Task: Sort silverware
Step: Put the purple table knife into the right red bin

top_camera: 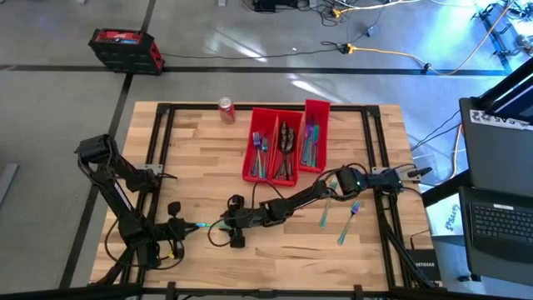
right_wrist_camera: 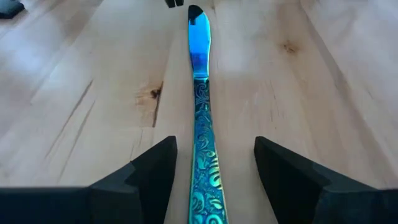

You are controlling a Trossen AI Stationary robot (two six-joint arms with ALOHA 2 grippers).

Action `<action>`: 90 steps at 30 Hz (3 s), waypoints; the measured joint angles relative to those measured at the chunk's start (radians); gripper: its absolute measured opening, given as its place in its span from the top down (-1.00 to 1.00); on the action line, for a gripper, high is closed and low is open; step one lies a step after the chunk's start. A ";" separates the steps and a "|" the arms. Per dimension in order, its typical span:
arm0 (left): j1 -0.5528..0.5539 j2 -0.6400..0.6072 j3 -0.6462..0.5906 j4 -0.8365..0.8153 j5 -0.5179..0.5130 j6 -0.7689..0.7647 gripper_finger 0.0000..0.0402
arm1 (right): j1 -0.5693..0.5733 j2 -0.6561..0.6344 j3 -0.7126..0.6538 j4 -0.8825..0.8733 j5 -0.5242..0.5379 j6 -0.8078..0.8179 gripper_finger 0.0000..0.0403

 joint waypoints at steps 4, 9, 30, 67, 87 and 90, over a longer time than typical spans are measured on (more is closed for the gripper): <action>-0.022 0.000 0.002 0.001 0.021 0.005 1.00 | 0.011 0.000 0.000 -0.003 0.015 -0.015 0.00; -0.044 -0.001 -0.003 -0.028 0.022 -0.051 1.00 | 0.021 0.000 -0.002 0.070 0.041 0.005 0.00; -0.060 -0.001 -0.003 -0.053 0.107 -0.068 1.00 | 0.060 0.014 -0.223 0.471 0.146 0.055 0.00; -0.059 -0.001 -0.046 -0.177 0.218 -0.157 1.00 | 0.045 0.011 -0.228 0.402 0.160 0.000 0.00; -0.061 -0.001 -0.072 -0.138 0.236 -0.186 1.00 | 0.045 0.013 -0.229 0.396 0.159 0.006 0.00; -0.062 -0.004 -0.098 -0.098 0.234 -0.223 1.00 | 0.045 0.013 -0.229 0.399 0.159 0.006 0.00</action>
